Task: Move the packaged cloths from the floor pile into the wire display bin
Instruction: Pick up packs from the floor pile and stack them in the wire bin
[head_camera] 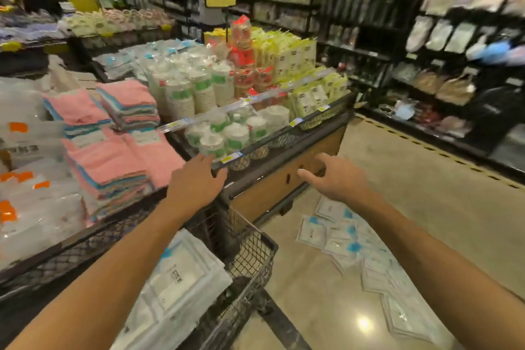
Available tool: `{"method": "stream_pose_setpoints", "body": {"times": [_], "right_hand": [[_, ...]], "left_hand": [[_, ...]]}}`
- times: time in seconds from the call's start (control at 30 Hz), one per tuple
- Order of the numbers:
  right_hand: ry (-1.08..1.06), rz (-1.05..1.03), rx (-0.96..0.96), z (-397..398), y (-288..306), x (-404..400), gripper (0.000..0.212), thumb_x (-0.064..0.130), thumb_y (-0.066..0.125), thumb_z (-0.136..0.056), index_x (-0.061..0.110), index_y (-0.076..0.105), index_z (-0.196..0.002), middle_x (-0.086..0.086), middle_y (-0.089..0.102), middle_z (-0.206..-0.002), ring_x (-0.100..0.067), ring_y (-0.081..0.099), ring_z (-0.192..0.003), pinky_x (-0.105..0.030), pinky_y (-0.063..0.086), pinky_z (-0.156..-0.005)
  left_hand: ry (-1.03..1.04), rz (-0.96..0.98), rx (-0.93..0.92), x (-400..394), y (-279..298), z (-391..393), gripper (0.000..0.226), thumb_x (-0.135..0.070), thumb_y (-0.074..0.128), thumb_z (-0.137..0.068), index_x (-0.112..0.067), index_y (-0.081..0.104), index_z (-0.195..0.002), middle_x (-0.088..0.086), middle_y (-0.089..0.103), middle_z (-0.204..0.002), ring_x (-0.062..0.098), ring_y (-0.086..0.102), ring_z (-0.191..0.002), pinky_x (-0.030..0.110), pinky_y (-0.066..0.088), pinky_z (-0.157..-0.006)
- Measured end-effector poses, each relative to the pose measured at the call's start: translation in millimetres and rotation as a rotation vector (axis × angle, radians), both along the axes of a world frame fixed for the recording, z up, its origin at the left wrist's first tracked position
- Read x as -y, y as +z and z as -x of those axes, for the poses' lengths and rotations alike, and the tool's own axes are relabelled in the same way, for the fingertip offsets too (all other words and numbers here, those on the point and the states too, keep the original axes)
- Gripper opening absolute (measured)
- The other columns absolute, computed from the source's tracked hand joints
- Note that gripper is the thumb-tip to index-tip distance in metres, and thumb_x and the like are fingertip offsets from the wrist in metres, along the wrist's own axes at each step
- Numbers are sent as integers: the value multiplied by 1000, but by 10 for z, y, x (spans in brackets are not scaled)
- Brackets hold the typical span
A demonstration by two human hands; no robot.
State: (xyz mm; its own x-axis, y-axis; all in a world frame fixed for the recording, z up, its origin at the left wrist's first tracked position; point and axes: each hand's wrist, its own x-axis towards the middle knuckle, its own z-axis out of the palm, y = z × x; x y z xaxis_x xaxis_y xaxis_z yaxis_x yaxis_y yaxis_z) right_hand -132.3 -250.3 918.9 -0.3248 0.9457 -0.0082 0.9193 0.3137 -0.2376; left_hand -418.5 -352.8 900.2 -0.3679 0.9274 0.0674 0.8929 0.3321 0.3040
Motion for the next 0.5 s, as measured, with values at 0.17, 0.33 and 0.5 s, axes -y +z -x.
{"method": "stream_pose_setpoints", "body": {"times": [0.17, 0.33, 0.5], "right_hand": [[-221, -14, -31, -1017, 115, 142, 82, 81, 49, -88, 23, 52, -146, -5, 63, -139, -28, 59, -126, -46, 52, -101], [-395, -14, -35, -2008, 114, 282, 79, 80, 49, -89, 25, 51, -146, -2, 63, -140, -26, 59, -128, -48, 50, -105], [-522, 22, -60, -3066, -58, 349, 78, 79, 49, -89, 24, 50, -144, -3, 65, -135, -27, 62, -122, -48, 52, -101]], "left_hand": [[-190, -16, 50, -352, 52, -808, 61, -57, 41, -102, -22, 42, -152, 7, 49, -152, 29, 50, -134, 46, 44, -107], [-354, -7, 51, -741, 66, -1642, 55, -55, 43, -103, -21, 48, -146, 4, 50, -151, 27, 52, -134, 46, 45, -104], [-443, 55, 3, -1126, -15, -2563, 64, -61, 41, -101, -26, 39, -154, 0, 40, -160, 27, 46, -141, 51, 43, -110]]}}
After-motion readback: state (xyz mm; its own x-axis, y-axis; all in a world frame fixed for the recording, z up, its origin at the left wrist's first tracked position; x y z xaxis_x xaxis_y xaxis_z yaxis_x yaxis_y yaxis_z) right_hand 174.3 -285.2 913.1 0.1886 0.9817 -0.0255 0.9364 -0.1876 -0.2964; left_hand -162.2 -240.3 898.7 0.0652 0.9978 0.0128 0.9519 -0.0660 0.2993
